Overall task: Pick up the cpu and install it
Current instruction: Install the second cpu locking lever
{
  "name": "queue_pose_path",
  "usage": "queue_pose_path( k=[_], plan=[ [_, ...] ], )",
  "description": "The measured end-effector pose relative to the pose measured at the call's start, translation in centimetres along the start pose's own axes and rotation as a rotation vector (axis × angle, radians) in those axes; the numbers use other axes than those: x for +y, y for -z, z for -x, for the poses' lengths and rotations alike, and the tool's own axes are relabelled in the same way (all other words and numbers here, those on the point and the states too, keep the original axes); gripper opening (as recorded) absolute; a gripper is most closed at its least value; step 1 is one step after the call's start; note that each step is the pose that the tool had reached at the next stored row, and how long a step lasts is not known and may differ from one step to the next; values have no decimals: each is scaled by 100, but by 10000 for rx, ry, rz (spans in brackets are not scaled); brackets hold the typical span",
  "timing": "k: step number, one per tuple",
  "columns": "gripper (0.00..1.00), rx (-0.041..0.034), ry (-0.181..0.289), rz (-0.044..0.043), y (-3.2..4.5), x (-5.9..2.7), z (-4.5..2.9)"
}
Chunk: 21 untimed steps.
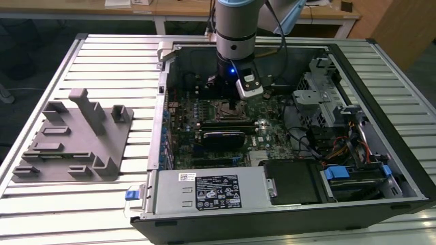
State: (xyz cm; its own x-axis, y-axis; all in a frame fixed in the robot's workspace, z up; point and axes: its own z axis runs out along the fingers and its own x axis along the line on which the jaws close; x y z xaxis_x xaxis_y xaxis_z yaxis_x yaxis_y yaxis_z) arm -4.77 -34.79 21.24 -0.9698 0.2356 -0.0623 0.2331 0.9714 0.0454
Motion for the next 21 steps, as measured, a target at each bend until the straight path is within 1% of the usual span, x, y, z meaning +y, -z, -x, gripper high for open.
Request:
queue_pose_path(
  k=[4, 8, 13, 17, 21],
  plan=[
    [11, 0, 0, -1, 2, -1, 0],
    [11, 0, 0, -1, 34, 1, 2],
    [11, 2, 0, -1, 105, 4, 7],
    [11, 3, 0, -1, 193, 8, 12],
    [11, 3, 0, -1, 262, 11, 17]
  ],
)
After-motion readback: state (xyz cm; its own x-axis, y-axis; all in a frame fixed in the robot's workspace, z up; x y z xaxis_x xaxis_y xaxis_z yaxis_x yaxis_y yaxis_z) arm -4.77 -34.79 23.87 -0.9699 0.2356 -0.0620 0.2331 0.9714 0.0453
